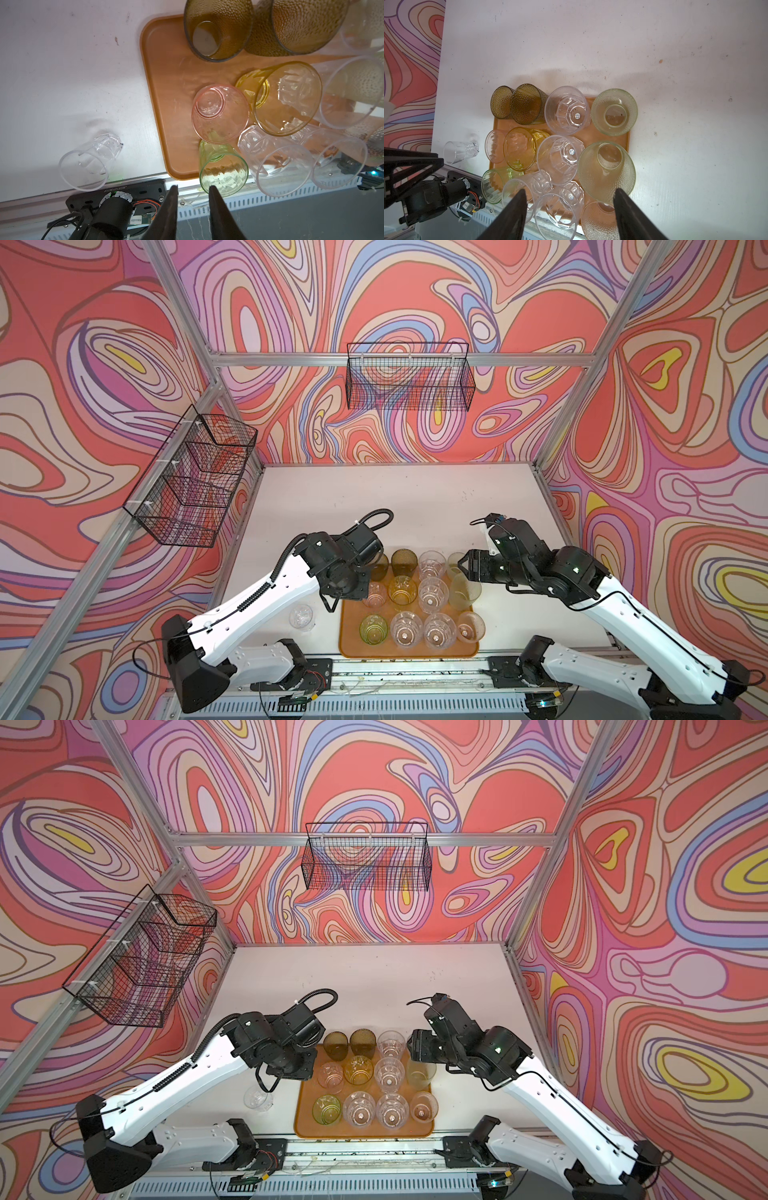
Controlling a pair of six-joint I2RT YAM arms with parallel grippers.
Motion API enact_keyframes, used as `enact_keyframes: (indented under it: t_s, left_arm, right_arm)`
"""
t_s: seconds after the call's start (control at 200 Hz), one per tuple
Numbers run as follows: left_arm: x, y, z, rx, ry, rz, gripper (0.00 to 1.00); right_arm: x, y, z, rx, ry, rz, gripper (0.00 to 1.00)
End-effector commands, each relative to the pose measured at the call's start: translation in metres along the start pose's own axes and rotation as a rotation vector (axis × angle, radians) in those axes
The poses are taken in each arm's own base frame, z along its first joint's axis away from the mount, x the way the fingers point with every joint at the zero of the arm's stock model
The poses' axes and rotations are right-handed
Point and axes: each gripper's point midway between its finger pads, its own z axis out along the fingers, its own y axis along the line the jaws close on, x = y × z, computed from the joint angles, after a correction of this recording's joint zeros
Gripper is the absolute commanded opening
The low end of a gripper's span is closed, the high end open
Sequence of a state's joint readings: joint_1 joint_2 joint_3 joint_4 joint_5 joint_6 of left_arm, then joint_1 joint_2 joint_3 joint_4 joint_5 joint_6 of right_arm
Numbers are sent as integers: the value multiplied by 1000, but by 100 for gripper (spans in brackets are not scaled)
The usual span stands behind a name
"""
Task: Place the glasses into the tray
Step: 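Open the left gripper and move it over the clear glass beside the tray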
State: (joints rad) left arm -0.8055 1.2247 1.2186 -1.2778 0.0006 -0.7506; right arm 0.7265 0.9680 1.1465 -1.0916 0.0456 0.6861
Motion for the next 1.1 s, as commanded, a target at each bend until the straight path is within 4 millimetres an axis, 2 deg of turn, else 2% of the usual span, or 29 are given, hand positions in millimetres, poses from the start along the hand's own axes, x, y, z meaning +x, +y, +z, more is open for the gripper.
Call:
enact_keyframes:
  t_s: [0.0,0.125,0.29,0.511,0.791,1.097]
  left_arm:
    - [7,28,-3,-57,40,-38,30]
    - [1,45,-4,-62,30,-75,31]
    - [2,65,0,-76,53,-132,31]
    - [5,81,5,-44,61,-254,31]
    - [18,107,5,-171,92,-381,29]
    - [35,134,4,-217,119,-548,30]
  right_arm:
    - [-3,-4,-1,6,-31,-12,68]
    - [-2,-4,2,6,-22,-20,68]
    - [-2,-3,0,0,-26,-23,68]
    - [-1,-3,4,-4,-26,-26,68]
    - [-3,-2,4,-2,-27,-38,68]
    - [-1,-6,2,2,-35,-36,68]
